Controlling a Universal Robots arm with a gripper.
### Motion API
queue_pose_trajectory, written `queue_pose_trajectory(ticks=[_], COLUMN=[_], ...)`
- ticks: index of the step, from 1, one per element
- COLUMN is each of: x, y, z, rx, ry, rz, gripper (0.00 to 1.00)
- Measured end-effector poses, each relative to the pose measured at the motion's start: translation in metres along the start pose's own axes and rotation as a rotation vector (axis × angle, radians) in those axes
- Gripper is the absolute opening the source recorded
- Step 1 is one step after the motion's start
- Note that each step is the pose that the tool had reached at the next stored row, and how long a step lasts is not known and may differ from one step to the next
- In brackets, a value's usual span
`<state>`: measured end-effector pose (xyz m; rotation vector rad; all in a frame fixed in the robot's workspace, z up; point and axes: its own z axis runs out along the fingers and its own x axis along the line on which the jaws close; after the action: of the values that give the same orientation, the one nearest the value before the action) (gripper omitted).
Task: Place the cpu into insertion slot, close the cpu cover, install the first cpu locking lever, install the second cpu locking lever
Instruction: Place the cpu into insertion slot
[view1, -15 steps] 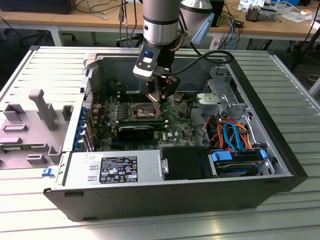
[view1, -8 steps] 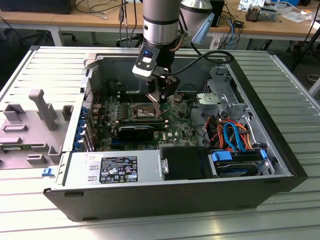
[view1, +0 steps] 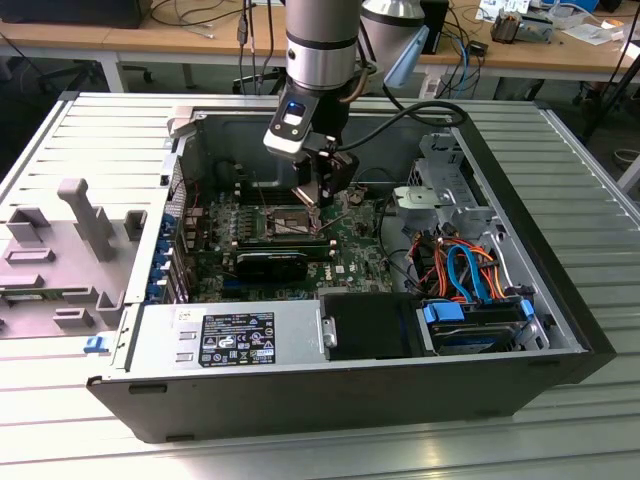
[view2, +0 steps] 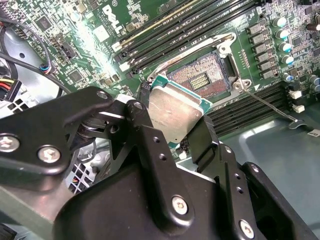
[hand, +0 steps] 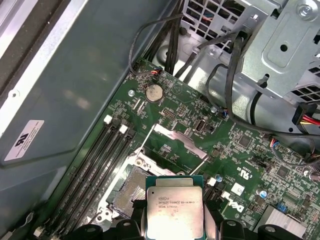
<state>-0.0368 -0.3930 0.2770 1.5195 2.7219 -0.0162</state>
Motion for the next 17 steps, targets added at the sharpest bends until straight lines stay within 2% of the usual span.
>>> queue_pose_trajectory(ticks=[17], x=[0.0], y=[0.0], z=[0.0], rx=[0.0007], ry=[-0.0001], rz=[0.029], gripper=[0.54])
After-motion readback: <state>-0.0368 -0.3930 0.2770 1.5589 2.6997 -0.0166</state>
